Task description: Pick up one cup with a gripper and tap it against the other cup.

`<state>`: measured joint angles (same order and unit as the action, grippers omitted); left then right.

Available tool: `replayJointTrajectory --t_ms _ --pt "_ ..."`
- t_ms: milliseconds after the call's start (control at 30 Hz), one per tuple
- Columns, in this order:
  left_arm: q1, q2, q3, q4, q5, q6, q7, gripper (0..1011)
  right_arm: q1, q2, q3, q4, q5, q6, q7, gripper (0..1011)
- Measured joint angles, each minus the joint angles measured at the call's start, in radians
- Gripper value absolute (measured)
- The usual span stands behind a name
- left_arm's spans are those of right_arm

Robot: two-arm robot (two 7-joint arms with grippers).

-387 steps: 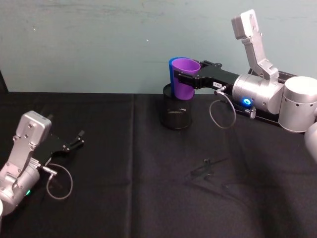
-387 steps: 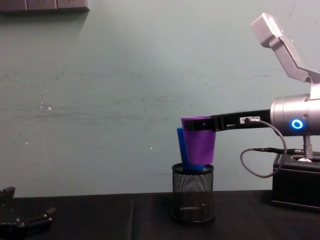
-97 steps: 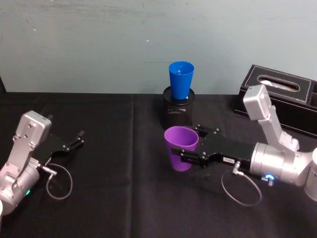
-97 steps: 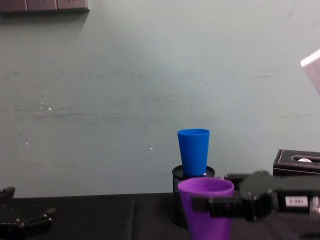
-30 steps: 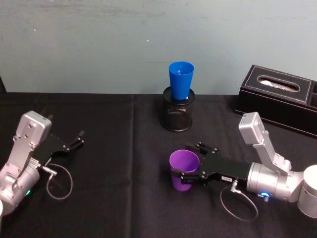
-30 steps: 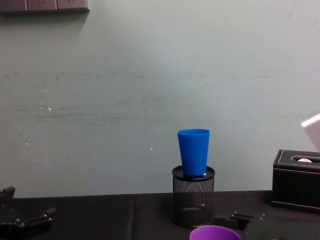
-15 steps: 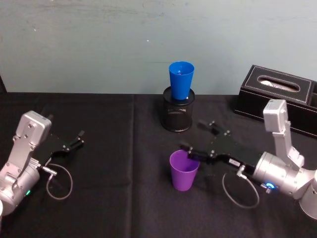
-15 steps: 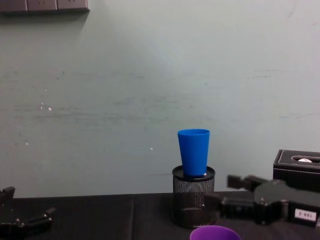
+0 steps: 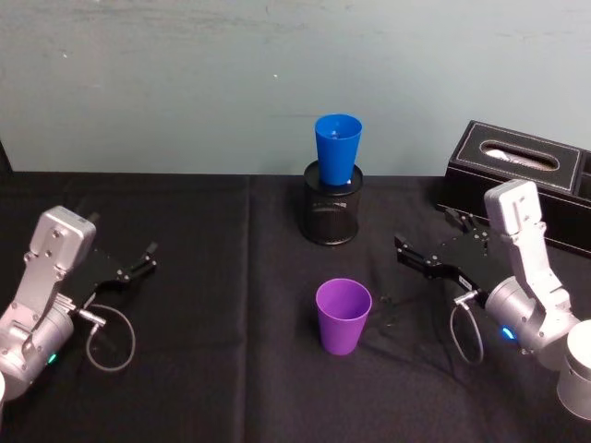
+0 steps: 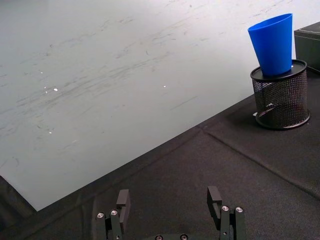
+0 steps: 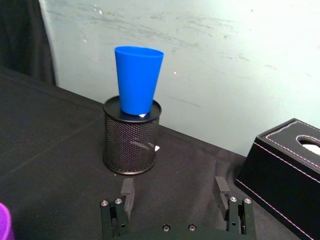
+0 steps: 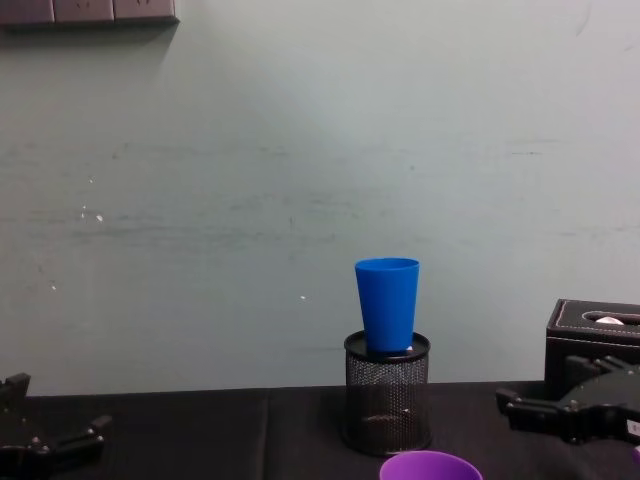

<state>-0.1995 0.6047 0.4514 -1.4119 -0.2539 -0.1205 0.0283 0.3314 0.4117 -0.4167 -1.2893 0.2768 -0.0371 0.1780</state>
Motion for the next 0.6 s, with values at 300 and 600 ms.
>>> replayJointTrajectory --t_ms 300,600 --pt "0.0 0.0 0.0 0.0 0.0 0.0 0.0 1011 0.011 -0.014 0.0 0.017 -0.017 0.007 0.022 1004" --pt "0.0 0.0 0.0 0.0 0.0 0.0 0.0 1011 0.011 -0.014 0.0 0.016 -0.018 0.008 0.016 1004"
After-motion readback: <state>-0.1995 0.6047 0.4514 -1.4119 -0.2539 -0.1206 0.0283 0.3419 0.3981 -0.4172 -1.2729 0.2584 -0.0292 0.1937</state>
